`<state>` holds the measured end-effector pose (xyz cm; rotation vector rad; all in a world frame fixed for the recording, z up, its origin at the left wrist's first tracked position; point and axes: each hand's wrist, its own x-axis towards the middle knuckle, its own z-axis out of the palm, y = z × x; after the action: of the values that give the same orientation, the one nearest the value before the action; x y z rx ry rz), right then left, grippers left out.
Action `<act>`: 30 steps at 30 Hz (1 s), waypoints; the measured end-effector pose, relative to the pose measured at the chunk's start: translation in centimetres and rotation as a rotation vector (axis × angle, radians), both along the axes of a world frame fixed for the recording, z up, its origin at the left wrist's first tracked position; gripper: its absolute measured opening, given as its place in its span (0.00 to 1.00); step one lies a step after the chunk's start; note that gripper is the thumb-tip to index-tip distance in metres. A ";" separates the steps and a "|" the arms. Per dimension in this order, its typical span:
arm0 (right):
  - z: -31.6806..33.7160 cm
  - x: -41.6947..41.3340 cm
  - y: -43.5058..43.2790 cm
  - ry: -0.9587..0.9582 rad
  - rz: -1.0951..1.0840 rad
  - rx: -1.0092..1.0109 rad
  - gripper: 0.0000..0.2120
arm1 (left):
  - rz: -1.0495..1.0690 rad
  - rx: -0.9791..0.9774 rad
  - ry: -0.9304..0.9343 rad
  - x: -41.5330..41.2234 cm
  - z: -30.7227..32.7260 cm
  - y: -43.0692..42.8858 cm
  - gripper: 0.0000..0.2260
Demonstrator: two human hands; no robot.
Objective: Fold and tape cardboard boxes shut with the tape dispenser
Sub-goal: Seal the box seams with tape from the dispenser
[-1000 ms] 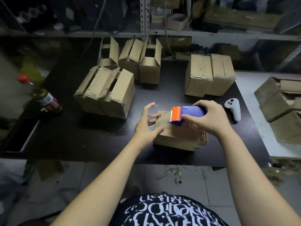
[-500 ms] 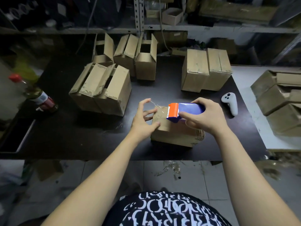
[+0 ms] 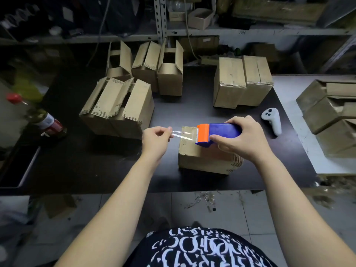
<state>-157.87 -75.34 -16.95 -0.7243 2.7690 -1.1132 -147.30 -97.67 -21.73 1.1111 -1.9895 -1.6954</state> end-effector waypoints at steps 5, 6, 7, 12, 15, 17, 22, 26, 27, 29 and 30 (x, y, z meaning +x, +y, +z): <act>-0.1 0.2 -0.8 0.008 0.018 0.014 0.20 | 0.024 -0.054 0.000 -0.5 0.0 -1.4 0.12; -0.1 0.0 -1.0 -0.008 0.010 0.026 0.20 | 0.022 -0.053 -0.005 -0.6 -0.1 -1.5 0.12; -0.1 -0.2 -1.1 -0.029 0.003 0.041 0.20 | 0.023 -0.047 -0.012 -0.6 -0.2 -1.5 0.12; -0.5 -0.6 -1.5 -0.062 -0.005 0.067 0.23 | 0.060 0.041 -0.046 -0.6 -2.2 -1.3 0.11; -0.5 -0.5 -1.8 -0.029 0.017 0.086 0.22 | 0.086 0.085 -0.066 -0.4 -3.6 -0.9 0.08; -0.7 -0.5 -1.9 -0.012 0.016 0.090 0.22 | 0.107 0.123 -0.080 -0.5 -4.9 -0.5 0.07; -0.9 -0.6 -2.0 0.010 0.020 0.084 0.21 | 0.052 0.159 -0.079 -1.1 -7.2 1.6 0.08; -0.9 -1.1 -1.7 0.018 0.045 0.070 0.17 | -0.181 0.015 -0.223 -1.2 -7.9 1.7 0.09; -1.0 -1.2 -1.6 0.029 0.053 0.070 0.16 | -0.234 -0.002 -0.310 -1.0 -8.5 1.3 0.07; -1.1 -1.4 -1.5 0.043 0.067 0.068 0.14 | -0.279 0.010 -0.367 -0.2 -9.2 0.8 0.08; -1.1 -1.5 -1.4 0.035 0.076 0.067 0.14 | -0.267 0.030 -0.307 0.1 -8.8 0.7 0.12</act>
<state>-159.39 -76.76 -18.05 -0.8416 2.7663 -0.9981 -147.23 -96.98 -30.49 1.2244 -2.4014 -1.7733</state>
